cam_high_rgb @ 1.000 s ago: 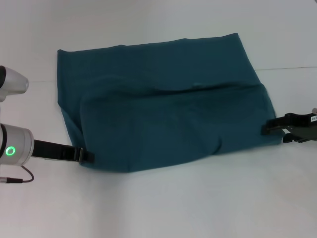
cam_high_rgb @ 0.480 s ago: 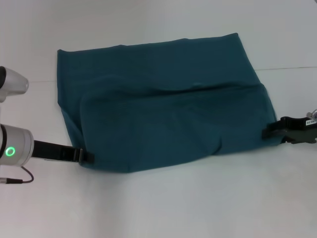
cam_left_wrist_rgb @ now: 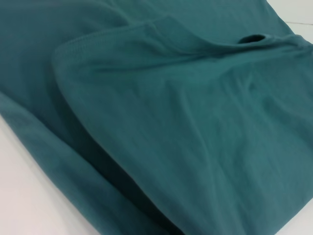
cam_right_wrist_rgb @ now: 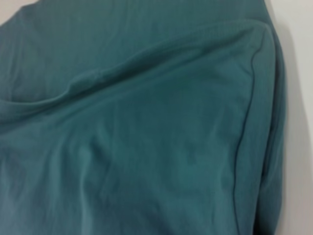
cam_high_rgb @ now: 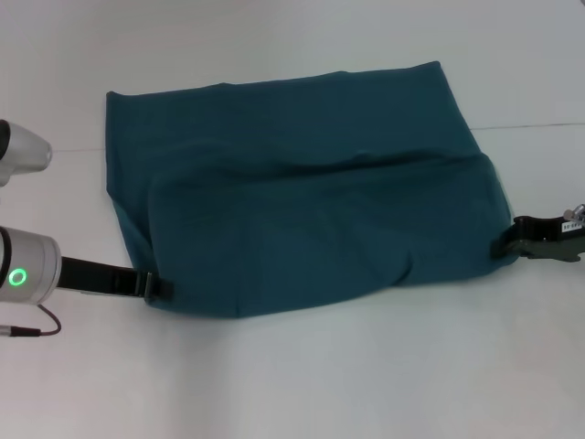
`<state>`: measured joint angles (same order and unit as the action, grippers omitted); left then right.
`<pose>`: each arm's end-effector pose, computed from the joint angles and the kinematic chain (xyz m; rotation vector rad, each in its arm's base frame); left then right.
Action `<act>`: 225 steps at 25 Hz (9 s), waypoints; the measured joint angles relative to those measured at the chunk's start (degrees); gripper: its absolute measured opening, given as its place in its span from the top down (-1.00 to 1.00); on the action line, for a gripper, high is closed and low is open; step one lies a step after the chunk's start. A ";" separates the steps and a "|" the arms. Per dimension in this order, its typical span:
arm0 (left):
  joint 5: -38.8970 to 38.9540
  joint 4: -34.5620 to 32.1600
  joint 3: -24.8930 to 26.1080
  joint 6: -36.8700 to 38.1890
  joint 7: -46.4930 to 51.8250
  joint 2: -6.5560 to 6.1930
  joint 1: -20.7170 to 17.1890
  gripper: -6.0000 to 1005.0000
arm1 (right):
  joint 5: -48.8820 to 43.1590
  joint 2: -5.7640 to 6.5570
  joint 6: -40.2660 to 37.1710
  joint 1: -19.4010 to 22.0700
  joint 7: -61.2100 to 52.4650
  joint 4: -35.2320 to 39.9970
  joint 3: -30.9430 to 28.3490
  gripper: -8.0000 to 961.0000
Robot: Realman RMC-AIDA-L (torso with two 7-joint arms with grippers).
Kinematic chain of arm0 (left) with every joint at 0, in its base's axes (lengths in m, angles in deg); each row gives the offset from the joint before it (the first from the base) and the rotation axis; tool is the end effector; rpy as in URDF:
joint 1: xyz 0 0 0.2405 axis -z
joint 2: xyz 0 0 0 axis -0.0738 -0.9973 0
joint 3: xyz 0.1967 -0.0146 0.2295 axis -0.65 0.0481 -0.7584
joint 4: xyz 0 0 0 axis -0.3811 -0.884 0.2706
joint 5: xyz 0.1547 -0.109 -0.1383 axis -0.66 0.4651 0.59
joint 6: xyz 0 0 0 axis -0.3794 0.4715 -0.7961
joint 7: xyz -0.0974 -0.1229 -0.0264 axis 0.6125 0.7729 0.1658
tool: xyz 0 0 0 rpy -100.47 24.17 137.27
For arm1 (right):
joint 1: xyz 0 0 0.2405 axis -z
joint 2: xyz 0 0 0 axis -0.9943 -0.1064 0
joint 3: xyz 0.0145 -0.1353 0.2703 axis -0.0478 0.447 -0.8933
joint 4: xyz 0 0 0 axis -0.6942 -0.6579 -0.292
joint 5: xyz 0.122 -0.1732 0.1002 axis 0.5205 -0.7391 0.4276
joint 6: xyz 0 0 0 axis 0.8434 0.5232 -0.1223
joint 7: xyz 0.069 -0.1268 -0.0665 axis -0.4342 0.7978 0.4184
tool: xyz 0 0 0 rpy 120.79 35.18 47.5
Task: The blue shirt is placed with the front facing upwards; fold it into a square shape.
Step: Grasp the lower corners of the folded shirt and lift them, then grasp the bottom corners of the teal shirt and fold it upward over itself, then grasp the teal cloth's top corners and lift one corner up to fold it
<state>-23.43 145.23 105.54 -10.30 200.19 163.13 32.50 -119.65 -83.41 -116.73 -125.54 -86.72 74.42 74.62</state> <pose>-0.2823 0.4327 -0.0359 -2.3562 -1.4451 -0.0838 0.3700 0.4598 0.0274 -1.9109 1.7924 0.1886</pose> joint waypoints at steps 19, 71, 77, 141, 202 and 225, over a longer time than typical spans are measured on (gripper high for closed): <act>1.52 0.13 6.05 9.02 -1.36 -4.23 -1.49 0.90 | 10.80 -0.82 -11.50 6.37 2.87 8.37 -0.16 0.81; 9.86 7.07 20.24 33.20 -2.00 -7.24 -4.93 0.85 | 24.30 0.63 -38.66 15.23 2.79 10.97 -16.58 0.80; 9.90 7.27 20.01 33.63 -2.37 -6.90 -5.69 0.85 | 24.28 -0.24 -40.56 16.64 3.15 10.78 -16.55 0.80; 11.76 -20.19 11.95 -12.90 -9.81 -10.94 11.81 0.79 | 36.68 -1.34 -3.50 6.74 3.87 -4.04 -19.94 0.79; -9.49 -17.05 -0.55 -18.76 9.65 -5.13 8.92 -0.76 | 40.80 -6.14 12.22 8.43 35.61 -2.23 -8.83 -0.48; -8.26 -22.15 1.70 -21.88 7.41 -5.68 10.41 -0.75 | 40.80 -6.24 12.97 7.94 35.58 -2.27 -8.20 -0.48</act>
<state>-31.69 123.07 107.24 -32.18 207.59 157.44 42.91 -78.85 -89.65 -103.76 -117.60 -51.14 72.15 66.41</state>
